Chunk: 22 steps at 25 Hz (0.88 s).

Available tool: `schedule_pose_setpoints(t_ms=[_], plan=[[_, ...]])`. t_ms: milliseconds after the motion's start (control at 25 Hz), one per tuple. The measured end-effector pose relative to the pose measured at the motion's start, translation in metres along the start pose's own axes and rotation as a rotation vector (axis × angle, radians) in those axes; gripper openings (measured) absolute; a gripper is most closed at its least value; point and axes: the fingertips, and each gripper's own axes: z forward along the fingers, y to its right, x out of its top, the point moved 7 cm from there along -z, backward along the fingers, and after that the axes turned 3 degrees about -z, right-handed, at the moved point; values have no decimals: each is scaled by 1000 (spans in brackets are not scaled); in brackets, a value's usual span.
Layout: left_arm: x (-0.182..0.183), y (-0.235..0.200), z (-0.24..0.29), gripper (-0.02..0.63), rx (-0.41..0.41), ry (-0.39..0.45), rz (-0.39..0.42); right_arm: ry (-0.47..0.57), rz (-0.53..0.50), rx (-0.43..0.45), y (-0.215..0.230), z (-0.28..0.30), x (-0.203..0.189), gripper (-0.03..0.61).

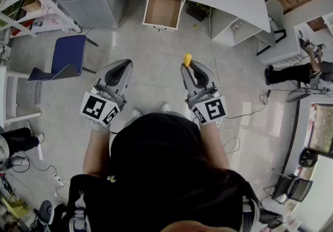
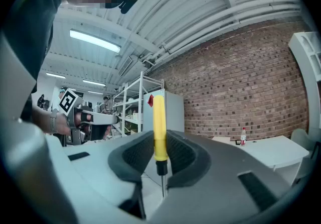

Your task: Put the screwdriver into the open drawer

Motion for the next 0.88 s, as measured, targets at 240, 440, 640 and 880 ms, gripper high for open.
schedule_pose_setpoints(t_ms=[240,440,640,880], plan=[[-5,17,33,8,12,-12,-8,10,6,-2,31,-16,-2,81],[-6,20,67,8,12,-29,8,23,23,-15,66,-27,-8,81],[-18,28,105,8,5,-45,-46,20,76,-39,109,-41,-20,81],[-31,23,137,8,-13,-69,-72,0,99,-43,135,-33,-34,81]])
